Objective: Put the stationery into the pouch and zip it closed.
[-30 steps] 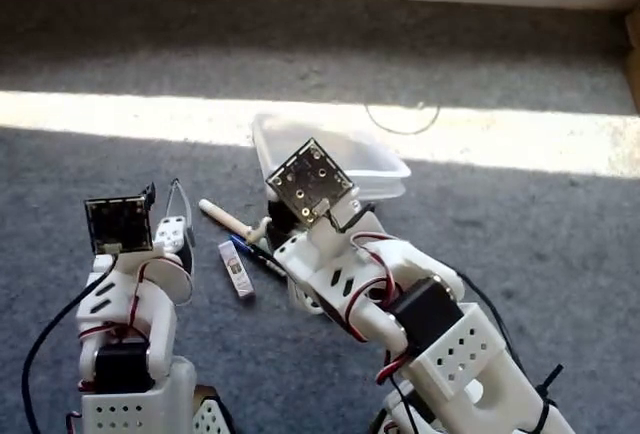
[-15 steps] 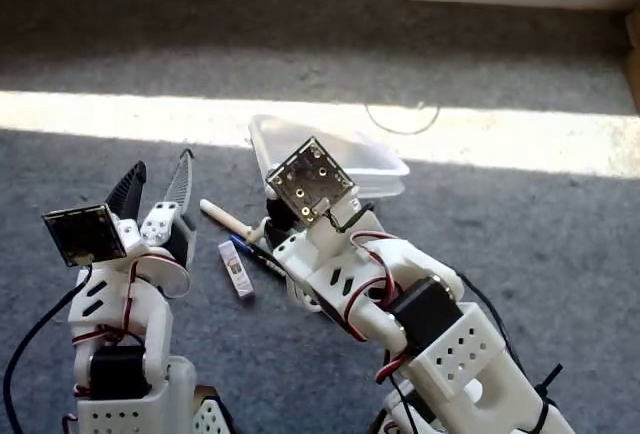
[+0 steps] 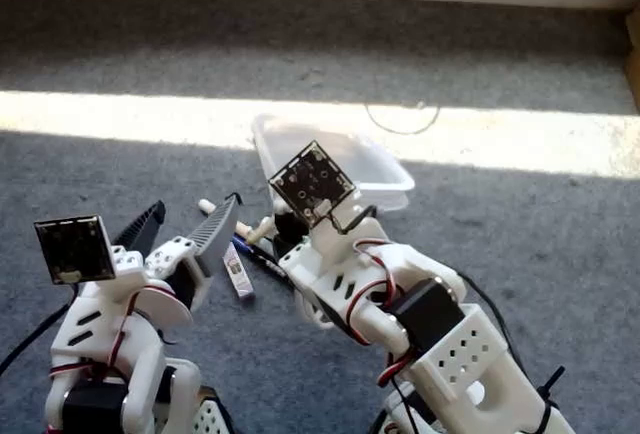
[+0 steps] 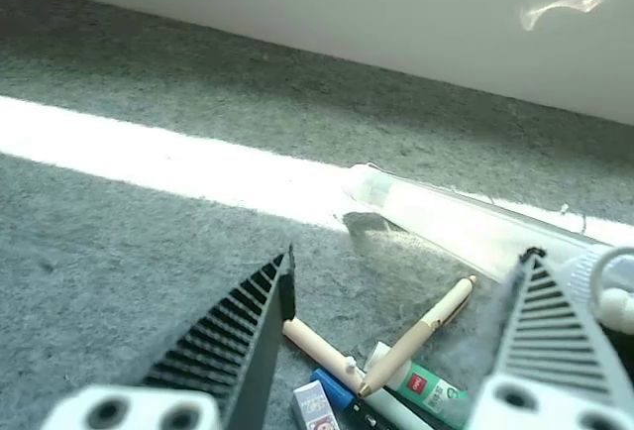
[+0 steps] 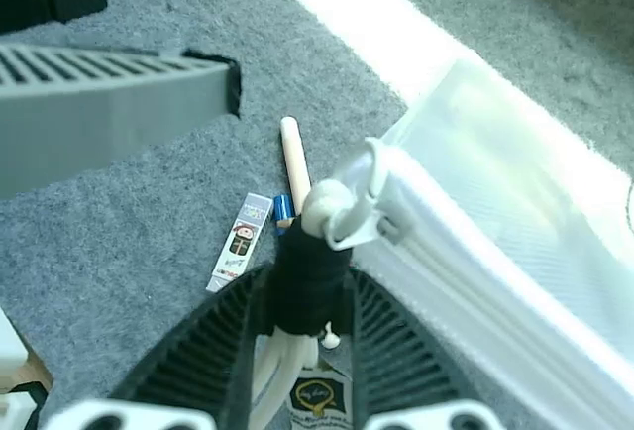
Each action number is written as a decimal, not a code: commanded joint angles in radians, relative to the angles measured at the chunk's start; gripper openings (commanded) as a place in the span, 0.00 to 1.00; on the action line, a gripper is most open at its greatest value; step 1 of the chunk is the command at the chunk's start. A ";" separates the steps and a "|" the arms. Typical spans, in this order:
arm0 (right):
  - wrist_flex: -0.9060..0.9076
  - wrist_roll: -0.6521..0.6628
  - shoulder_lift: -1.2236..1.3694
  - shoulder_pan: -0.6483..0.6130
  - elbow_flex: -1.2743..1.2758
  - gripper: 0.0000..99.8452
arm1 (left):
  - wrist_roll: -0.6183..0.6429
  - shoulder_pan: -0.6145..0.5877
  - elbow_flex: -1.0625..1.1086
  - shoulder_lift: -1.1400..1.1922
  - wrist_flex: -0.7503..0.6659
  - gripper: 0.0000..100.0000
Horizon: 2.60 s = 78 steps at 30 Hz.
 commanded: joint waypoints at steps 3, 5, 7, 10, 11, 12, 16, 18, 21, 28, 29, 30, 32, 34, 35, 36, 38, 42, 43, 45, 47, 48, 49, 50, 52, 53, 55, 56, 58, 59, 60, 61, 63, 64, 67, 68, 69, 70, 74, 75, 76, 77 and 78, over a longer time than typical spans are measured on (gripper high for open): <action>0.025 0.003 -0.090 0.001 -0.018 0.01 | 0.006 0.081 -0.061 0.004 -0.005 0.33; 0.031 0.084 -0.145 0.002 -0.030 0.01 | 0.006 0.087 -0.077 0.004 -0.005 0.33; 0.077 0.160 -0.177 0.002 -0.071 0.01 | 0.006 0.085 -0.094 0.004 -0.002 0.33; 0.206 0.244 -0.147 -0.001 -0.165 0.01 | 0.008 0.084 -0.093 0.004 0.002 0.33; 0.255 0.259 -0.124 0.001 -0.197 0.01 | 0.008 0.084 -0.084 0.004 0.002 0.33; 0.302 0.265 -0.096 0.002 -0.231 0.01 | 0.008 0.084 -0.076 0.004 0.002 0.33; 0.475 0.275 0.022 -0.001 -0.371 0.01 | 0.009 0.084 -0.067 0.004 0.003 0.33; 0.549 0.275 0.079 -0.001 -0.433 0.01 | 0.009 0.084 -0.067 0.004 0.003 0.33; 0.650 0.269 0.157 -0.001 -0.532 0.01 | 0.008 0.082 -0.070 0.004 0.014 0.33; 0.690 0.203 0.314 0.035 -0.792 0.01 | 0.006 0.082 -0.073 0.004 0.038 0.33; 0.687 0.195 0.348 0.044 -0.835 0.01 | 0.005 0.081 -0.073 0.004 0.038 0.33; 0.679 0.181 0.386 0.051 -0.885 0.01 | 0.005 0.081 -0.071 0.004 0.040 0.33; 0.671 0.163 0.467 0.079 -0.983 0.01 | 0.005 0.081 -0.071 0.004 0.054 0.33; 0.648 0.157 0.558 0.097 -1.095 0.01 | 0.003 0.081 -0.071 0.004 0.058 0.33; 0.639 0.157 0.607 0.107 -1.159 0.01 | 0.003 0.079 -0.071 0.004 0.058 0.33; 0.624 0.157 0.657 0.120 -1.222 0.01 | 0.003 0.074 -0.070 0.004 0.058 0.33; 0.591 0.157 0.768 0.150 -1.360 0.01 | 0.003 0.048 -0.067 0.004 0.058 0.33; 0.565 0.157 1.003 0.199 -1.662 0.01 | 0.005 0.002 -0.051 0.004 0.060 0.33; 0.570 0.157 1.056 0.205 -1.735 0.01 | 0.005 0.001 -0.042 0.004 0.060 0.33; 0.575 0.155 1.150 0.214 -1.862 0.01 | 0.005 0.001 -0.031 0.004 0.060 0.33; 0.588 0.155 1.210 0.216 -1.971 0.01 | 0.005 0.001 -0.030 0.004 0.060 0.33; 0.596 0.152 1.228 0.214 -2.014 0.01 | 0.005 0.001 -0.030 0.004 0.060 0.33; 0.605 0.135 1.242 0.214 -2.046 0.01 | 0.005 0.001 -0.030 0.004 0.055 0.33; 0.610 0.114 1.250 0.213 -2.066 0.01 | 0.005 0.001 -0.030 0.004 0.052 0.33; 0.615 0.098 1.247 0.194 -2.087 0.01 | 0.005 0.001 -0.030 0.004 0.052 0.33; 0.616 0.098 1.237 0.186 -2.089 0.01 | 0.005 0.001 -0.028 0.004 0.052 0.33; 0.624 0.094 1.213 0.163 -2.089 0.01 | 0.005 0.001 -0.016 0.004 0.051 0.33; 0.634 0.095 1.199 0.148 -2.089 0.01 | 0.005 0.001 -0.007 0.004 0.041 0.33; 0.664 0.097 1.178 0.116 -2.089 0.01 | 0.006 0.001 0.025 0.004 -0.012 0.33; 0.680 0.097 1.171 0.101 -2.089 0.01 | 0.006 0.001 0.047 0.004 -0.044 0.33; 0.693 0.097 1.167 0.085 -2.086 0.01 | 0.006 0.001 0.068 0.004 -0.078 0.33; 0.696 0.094 1.168 0.079 -2.081 0.01 | 0.006 0.001 0.091 0.004 -0.112 0.33; 0.696 0.094 1.162 0.077 -2.037 0.01 | 0.006 0.001 0.127 0.004 -0.163 0.33; 0.696 0.094 1.161 0.077 -2.009 0.01 | 0.006 0.001 0.137 0.004 -0.176 0.33; 0.696 0.092 1.161 0.076 -1.928 0.01 | 0.006 0.001 0.150 0.004 -0.190 0.33; 0.696 0.092 1.159 0.076 -1.905 0.01 | 0.006 0.001 0.151 0.005 -0.190 0.33; 0.696 0.092 1.159 0.076 -1.886 0.01 | 0.006 0.001 0.151 0.007 -0.189 0.33; 0.696 0.092 1.159 0.074 -1.873 0.01 | 0.006 0.001 0.151 0.008 -0.189 0.33; 0.697 0.091 1.115 0.051 -1.831 0.01 | 0.006 0.001 0.176 0.007 -0.199 0.33; 0.697 0.091 1.086 0.033 -1.804 0.01 | 0.006 0.001 0.185 0.008 -0.215 0.33; 0.697 0.091 1.052 0.015 -1.771 0.01 | 0.006 0.001 0.189 0.012 -0.230 0.33; 0.697 0.091 1.015 -0.012 -1.732 0.01 | 0.006 0.001 0.194 0.012 -0.239 0.33; 0.697 0.091 0.975 -0.039 -1.679 0.01 | 0.006 0.001 0.194 0.013 -0.244 0.33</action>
